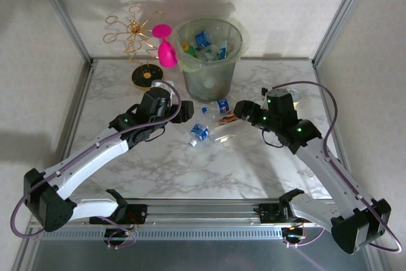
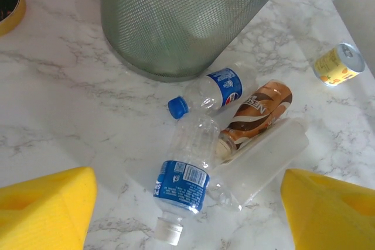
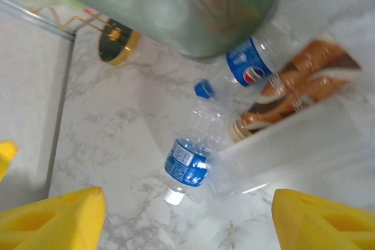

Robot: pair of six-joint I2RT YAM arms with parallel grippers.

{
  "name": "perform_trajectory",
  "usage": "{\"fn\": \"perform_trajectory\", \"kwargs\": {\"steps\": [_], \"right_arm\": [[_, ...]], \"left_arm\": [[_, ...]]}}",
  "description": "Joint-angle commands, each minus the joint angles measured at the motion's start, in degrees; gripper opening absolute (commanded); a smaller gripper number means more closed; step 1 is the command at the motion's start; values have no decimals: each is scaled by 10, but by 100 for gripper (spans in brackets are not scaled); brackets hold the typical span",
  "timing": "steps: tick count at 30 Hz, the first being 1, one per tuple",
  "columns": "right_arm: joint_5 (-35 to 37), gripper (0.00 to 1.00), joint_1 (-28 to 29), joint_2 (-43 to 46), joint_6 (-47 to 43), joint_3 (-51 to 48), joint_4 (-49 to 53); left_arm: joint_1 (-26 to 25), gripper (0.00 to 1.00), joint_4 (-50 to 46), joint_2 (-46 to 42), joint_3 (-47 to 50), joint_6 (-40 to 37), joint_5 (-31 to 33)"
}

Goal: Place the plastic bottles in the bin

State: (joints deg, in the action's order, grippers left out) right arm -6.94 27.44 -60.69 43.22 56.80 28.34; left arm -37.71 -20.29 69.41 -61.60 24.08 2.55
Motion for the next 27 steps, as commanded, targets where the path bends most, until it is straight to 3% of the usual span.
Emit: {"fn": "perform_trajectory", "kwargs": {"steps": [1, 5, 17, 20, 22, 27], "right_arm": [[45, 75, 19, -23, 180, -26, 16], [88, 75, 46, -70, 295, -20, 37], [78, 77, 73, -266, 393, 35, 28], [71, 81, 75, -299, 399, 42, 2], [75, 92, 75, -319, 405, 51, -4], [77, 99, 74, -363, 405, 92, 4]], "left_arm": [[-9, 82, 56, -45, 32, 29, -13], [-17, 82, 61, -73, 52, 17, 10], [-23, 82, 90, -158, 80, 36, 10], [-25, 82, 93, -161, 81, 41, 1], [-27, 82, 94, -158, 81, 41, -7], [-29, 81, 97, -161, 78, 40, -22]]}}
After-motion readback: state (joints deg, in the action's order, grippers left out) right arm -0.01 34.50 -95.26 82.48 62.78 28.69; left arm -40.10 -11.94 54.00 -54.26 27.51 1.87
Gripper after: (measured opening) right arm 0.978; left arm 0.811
